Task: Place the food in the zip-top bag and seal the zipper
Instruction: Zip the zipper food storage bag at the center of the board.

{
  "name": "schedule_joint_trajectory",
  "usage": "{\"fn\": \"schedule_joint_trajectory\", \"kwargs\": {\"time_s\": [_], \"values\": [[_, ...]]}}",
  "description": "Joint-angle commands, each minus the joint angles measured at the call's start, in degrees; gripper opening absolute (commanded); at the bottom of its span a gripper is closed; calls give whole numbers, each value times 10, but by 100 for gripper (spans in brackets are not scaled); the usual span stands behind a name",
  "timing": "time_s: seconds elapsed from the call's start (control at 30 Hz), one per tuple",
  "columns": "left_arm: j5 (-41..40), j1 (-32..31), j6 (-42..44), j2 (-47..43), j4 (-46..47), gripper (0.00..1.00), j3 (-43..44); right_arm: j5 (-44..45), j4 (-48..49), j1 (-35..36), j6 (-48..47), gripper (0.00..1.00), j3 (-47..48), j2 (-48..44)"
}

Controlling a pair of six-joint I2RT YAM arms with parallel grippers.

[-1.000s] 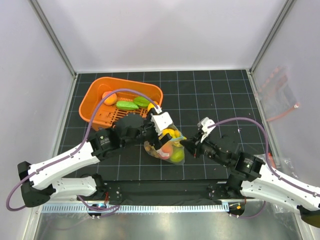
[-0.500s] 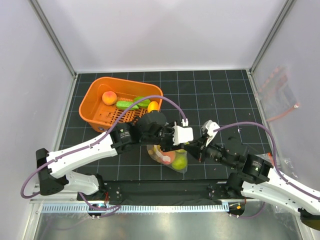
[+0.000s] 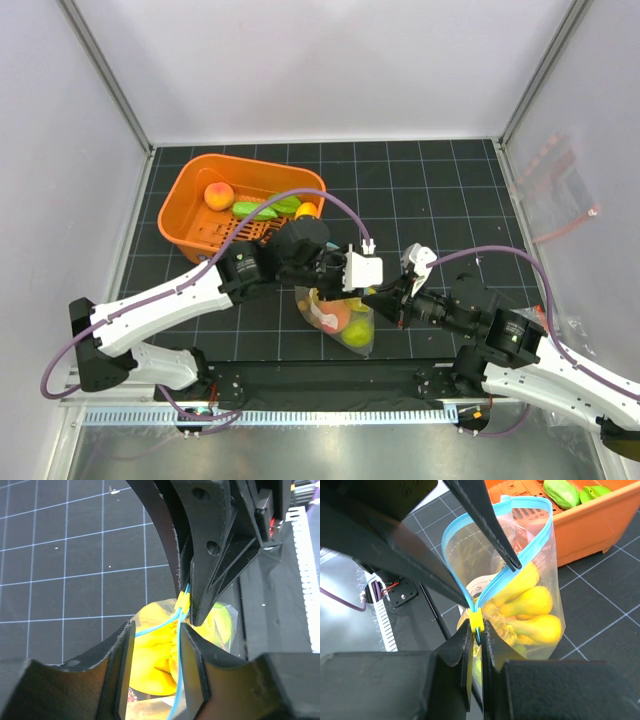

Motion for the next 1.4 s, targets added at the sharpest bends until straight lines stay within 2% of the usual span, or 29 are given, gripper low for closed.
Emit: {"fn": "schedule_joint_trajectory", "kwargs": {"time_s": [0.0, 0.17, 0.53, 0.73, 0.87, 1.17, 1.37], "values": [[50, 17, 6, 17, -30, 43, 62, -18, 38, 3, -8, 1, 20, -3], [108, 35, 1, 51, -86, 30, 107, -19, 38, 3, -9, 1, 19, -5], [193, 39, 14, 46, -101, 41, 107, -24, 39, 3, -10, 1, 19, 2], [183, 39, 12, 88, -145, 39, 140, -26, 41, 3, -11, 1, 20, 4], [204, 39, 12, 108, -158, 39, 164, -28, 41, 3, -13, 1, 20, 4], [173, 42, -11, 114, -178, 22, 171, -23, 40, 3, -13, 1, 18, -2], [140, 41, -30, 118, -187, 0, 173, 17, 38, 3, -10, 1, 11, -30]]}}
